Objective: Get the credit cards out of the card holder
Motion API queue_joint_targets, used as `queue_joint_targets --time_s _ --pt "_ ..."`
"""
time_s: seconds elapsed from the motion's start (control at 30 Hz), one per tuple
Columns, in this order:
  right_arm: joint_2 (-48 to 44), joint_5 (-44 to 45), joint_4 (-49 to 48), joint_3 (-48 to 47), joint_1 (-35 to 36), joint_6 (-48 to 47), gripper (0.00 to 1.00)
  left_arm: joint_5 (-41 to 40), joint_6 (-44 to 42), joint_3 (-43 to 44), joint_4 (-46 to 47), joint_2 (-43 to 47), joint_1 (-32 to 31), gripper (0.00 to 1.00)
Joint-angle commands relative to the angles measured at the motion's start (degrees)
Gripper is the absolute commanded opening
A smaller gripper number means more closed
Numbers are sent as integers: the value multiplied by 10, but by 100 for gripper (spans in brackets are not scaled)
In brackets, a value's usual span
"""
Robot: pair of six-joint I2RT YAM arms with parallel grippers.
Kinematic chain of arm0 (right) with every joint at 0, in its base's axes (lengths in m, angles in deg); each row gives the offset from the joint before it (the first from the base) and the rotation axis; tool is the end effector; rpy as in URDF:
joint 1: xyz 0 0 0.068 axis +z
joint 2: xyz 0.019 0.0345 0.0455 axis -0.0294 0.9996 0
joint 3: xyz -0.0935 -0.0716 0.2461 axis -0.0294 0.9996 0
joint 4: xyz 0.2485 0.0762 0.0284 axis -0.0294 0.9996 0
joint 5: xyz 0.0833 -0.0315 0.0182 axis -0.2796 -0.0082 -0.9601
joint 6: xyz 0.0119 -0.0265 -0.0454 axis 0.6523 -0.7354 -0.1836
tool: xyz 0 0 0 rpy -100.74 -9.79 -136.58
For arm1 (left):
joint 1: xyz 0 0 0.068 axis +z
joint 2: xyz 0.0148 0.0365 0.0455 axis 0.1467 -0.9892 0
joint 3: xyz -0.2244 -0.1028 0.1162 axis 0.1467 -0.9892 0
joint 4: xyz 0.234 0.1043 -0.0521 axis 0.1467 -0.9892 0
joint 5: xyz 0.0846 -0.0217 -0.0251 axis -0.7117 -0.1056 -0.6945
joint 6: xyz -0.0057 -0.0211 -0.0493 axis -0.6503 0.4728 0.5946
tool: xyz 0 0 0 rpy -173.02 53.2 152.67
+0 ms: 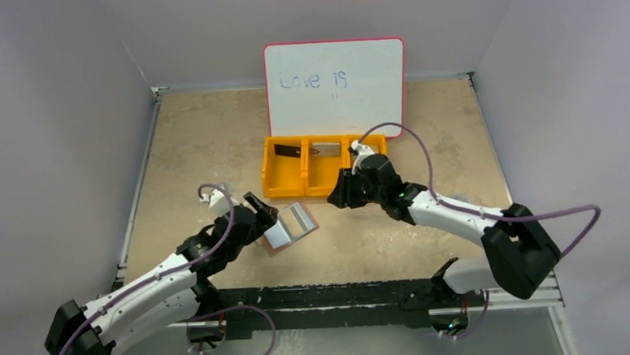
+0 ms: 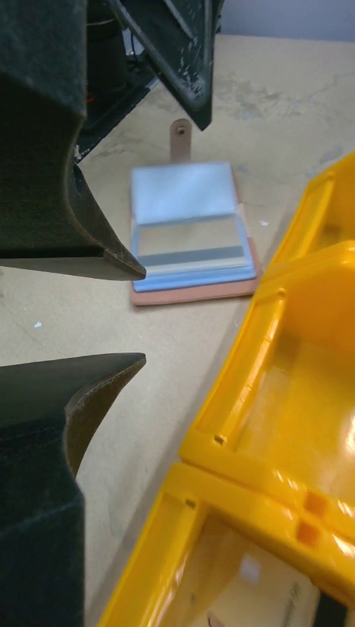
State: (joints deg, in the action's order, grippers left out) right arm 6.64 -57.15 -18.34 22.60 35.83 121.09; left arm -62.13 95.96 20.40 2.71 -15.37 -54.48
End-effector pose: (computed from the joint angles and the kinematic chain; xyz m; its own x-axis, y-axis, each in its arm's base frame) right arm 0.2216 0.1766 0.2216 -0.6900 0.1594 -0.7060 -0.3865 0.7435 0.5457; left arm 0.1199 -0.1002 0.1928 -0.5015 -0.6835 -0.5305 -0.2813 0.7086 -0.6471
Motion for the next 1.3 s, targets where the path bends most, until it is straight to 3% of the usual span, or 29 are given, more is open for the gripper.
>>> queue_joint_targets --time_s 0.0,0.07,0.17,0.4,0.73,0.97,1.17,1.27 --pt "56 13 -30 -19 42 36 43 -31 -46 101 -33 -76 -1 79" --pt "76 13 -26 -39 56 23 44 -66 -62 145 -101 -122 -1 78" --pt "111 -1 -49 -59 77 22 45 -79 -62 152 -121 -146 -1 77" --pt "217 76 -21 -156 160 22 44 -103 -30 101 -137 -106 -1 78" --pt "204 121 37 -160 168 8 44 -47 4 18 -75 -99 -1 75" --pt "231 59 9 -144 169 3 40 -32 -1 5 -47 -120 -1 56" --pt "265 64 30 -161 169 8 39 -27 -9 2 -36 -136 0 42" --pt "256 75 34 -161 170 9 42 -23 -17 0 -28 -140 -1 29"
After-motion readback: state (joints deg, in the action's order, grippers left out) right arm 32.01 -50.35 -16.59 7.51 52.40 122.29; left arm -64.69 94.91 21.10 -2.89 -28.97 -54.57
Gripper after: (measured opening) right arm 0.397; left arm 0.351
